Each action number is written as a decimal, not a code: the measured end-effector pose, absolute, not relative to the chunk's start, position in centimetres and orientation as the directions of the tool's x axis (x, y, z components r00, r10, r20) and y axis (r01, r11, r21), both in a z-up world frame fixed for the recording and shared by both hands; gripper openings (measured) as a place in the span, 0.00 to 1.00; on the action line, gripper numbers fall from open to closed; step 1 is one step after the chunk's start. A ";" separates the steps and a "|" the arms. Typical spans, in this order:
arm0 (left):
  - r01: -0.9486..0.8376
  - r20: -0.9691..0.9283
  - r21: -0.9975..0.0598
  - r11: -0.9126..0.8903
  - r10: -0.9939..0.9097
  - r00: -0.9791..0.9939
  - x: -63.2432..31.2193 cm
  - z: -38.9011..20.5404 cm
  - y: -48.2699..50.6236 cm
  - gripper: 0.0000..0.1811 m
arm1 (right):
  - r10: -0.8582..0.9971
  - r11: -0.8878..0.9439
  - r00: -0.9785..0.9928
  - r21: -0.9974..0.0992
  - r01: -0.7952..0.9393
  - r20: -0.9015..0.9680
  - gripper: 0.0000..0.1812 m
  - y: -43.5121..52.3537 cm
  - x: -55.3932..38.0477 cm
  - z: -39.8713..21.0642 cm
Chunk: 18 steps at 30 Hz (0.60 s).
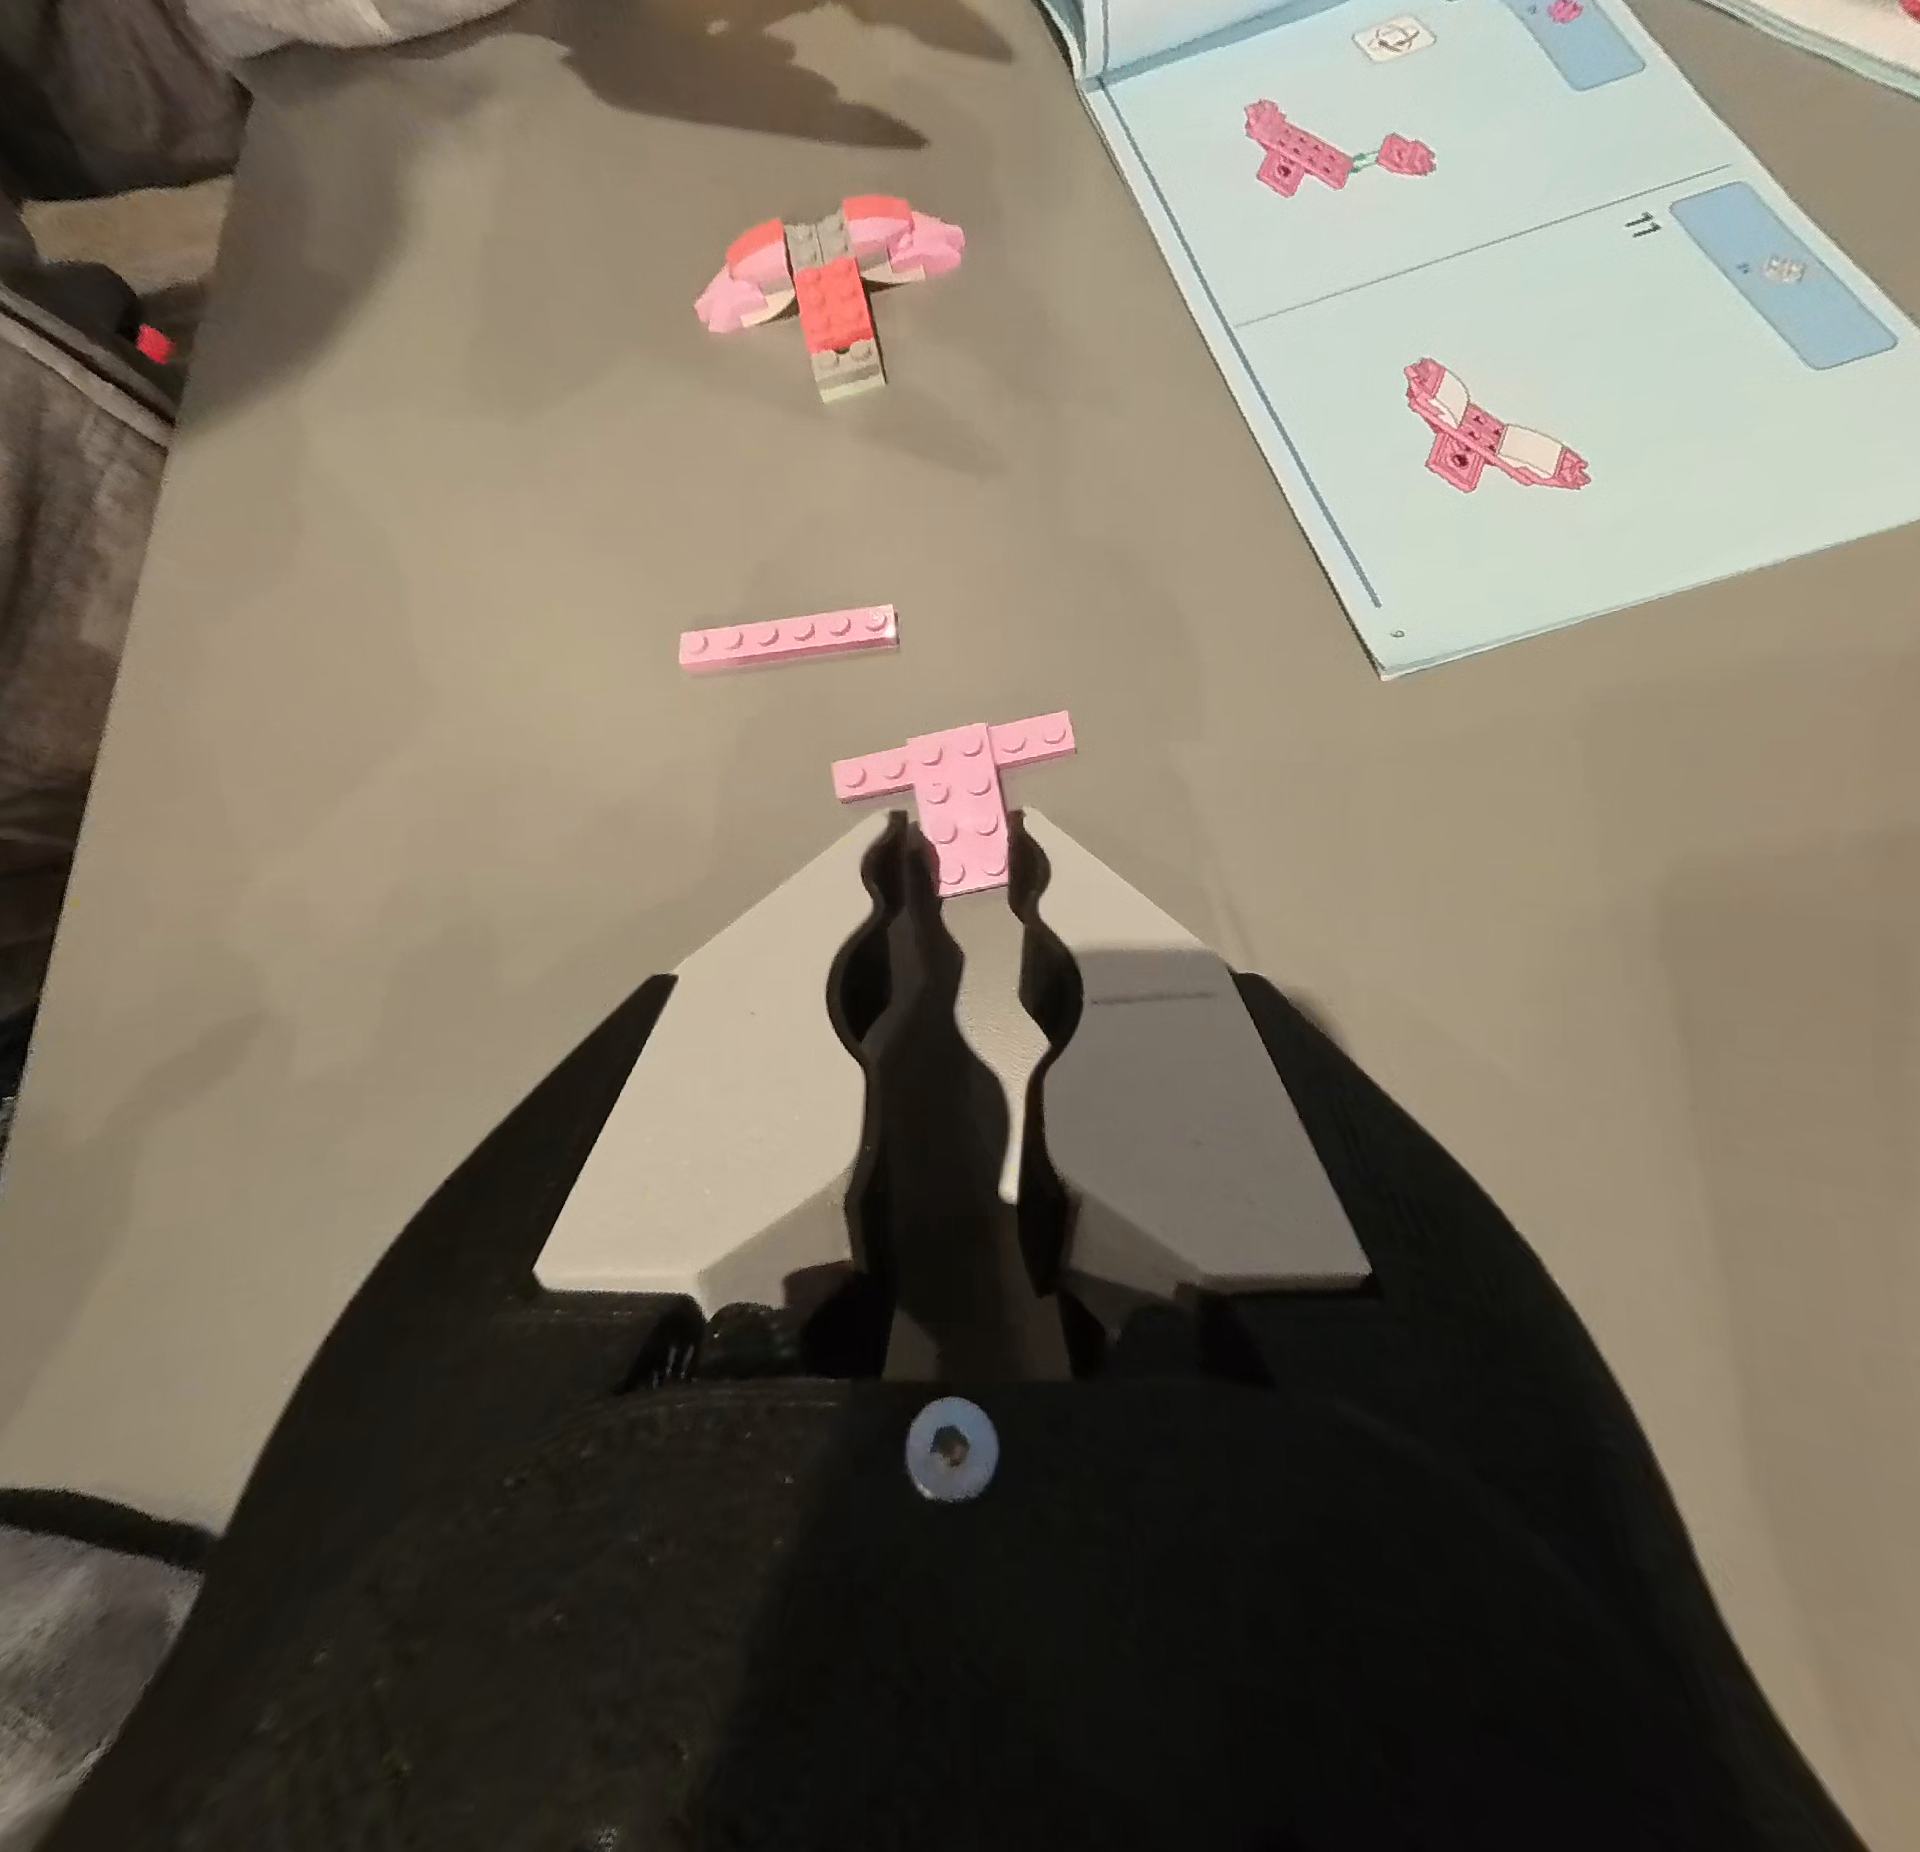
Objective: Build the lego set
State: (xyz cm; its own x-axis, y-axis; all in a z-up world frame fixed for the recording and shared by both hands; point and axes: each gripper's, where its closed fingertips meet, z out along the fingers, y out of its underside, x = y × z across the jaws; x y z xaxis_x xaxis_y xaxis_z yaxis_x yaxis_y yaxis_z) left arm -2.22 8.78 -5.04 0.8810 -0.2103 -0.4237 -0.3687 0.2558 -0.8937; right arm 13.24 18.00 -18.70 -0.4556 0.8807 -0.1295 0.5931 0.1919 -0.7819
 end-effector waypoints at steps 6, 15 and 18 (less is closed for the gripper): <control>-0.389 -0.442 -0.887 0.249 -0.215 0.871 -1.9 -5.4 8.9 0.18 | 0.910 0.224 -0.412 -0.778 0.587 -0.048 0.08 17.5 13.0 -18.9; -0.387 -0.442 -0.887 0.253 -0.217 0.870 -1.8 -5.3 8.7 0.18 | 0.904 0.182 -0.425 -0.849 0.495 -0.054 0.08 14.0 11.3 -16.2; -0.395 -0.450 -0.884 0.251 -0.224 0.865 -1.6 -5.5 8.7 0.18 | 0.899 0.222 -0.437 -0.828 0.515 -0.031 0.08 12.8 11.0 -17.0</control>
State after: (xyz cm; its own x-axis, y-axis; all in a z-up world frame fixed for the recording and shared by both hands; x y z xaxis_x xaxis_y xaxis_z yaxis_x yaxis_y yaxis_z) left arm -1.61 8.74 -5.51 0.8647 -0.2239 -0.4496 -0.3947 0.2508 -0.8839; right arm 10.96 12.80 -16.99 -0.4368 0.8991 -0.0307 0.5149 0.2218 -0.8281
